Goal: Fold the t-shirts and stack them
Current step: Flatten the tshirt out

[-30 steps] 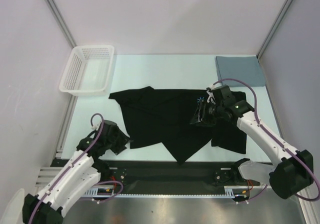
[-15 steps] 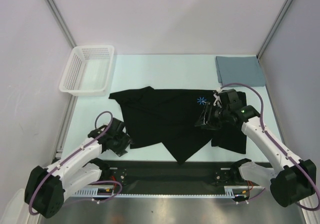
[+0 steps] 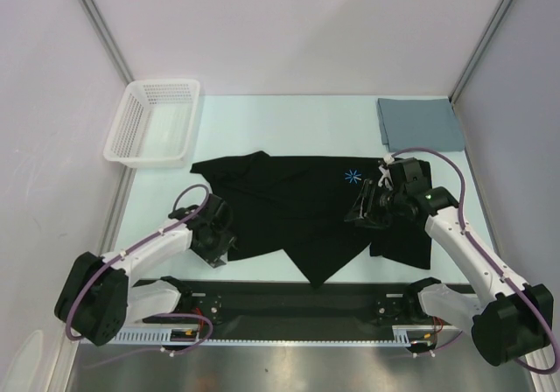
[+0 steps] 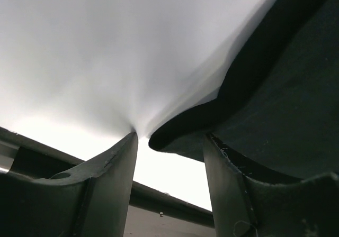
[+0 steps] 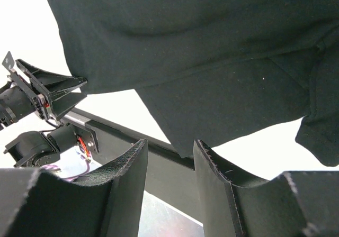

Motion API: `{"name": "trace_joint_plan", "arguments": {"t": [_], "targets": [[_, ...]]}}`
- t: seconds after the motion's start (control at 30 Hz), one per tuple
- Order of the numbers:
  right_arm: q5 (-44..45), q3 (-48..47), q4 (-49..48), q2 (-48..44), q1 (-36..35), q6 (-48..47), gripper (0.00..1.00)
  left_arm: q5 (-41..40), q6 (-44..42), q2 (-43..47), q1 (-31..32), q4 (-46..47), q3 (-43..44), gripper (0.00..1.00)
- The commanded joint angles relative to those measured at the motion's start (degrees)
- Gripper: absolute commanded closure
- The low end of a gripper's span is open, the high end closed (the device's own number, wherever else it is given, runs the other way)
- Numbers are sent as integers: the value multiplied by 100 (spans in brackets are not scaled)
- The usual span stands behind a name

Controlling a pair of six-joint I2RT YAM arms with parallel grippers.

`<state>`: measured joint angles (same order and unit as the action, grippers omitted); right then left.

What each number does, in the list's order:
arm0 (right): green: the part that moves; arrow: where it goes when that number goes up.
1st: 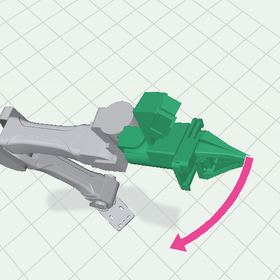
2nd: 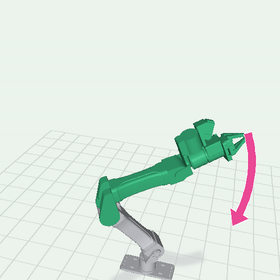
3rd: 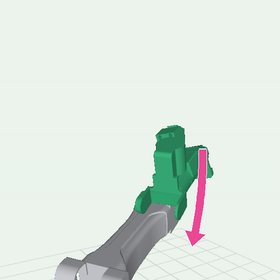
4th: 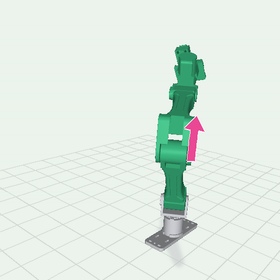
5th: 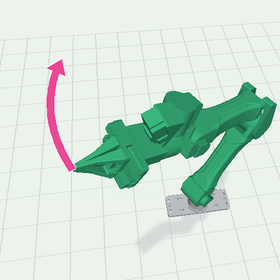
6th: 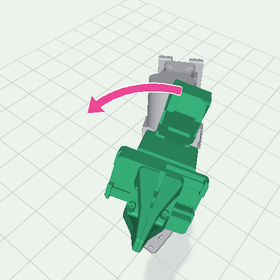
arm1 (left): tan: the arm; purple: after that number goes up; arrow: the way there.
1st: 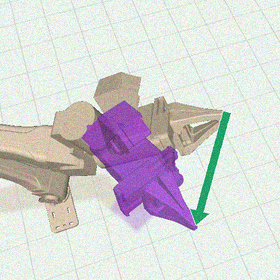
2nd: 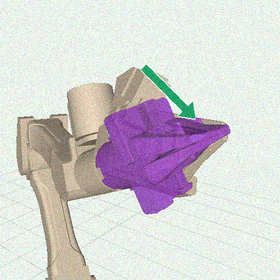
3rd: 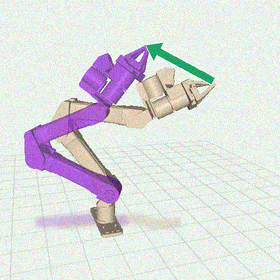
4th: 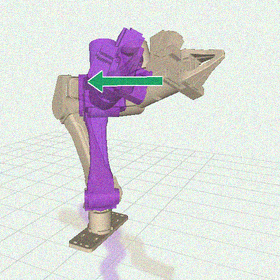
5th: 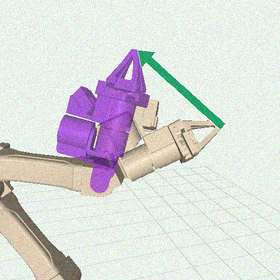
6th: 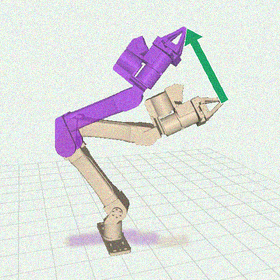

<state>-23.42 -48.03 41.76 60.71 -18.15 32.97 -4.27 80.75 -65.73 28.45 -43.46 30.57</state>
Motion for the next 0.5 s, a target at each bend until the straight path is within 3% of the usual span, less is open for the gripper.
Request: {"name": "trace_joint_plan", "arguments": {"t": [0.0,0.17,0.27,0.47], "targets": [[-93,-22,-36,-68,66,-63,54,49,344,-194,47,-198,38,43],[-101,-31,-27,-59,110,-72,54,85,547,-378,47,-101,-86,46],[-93,-75,-1,-59,171,-98,54,41,591,-484,29,-31,-112,55],[-66,-171,263,-94,330,-124,54,-504,72,-414,-208,294,-121,90]]}}
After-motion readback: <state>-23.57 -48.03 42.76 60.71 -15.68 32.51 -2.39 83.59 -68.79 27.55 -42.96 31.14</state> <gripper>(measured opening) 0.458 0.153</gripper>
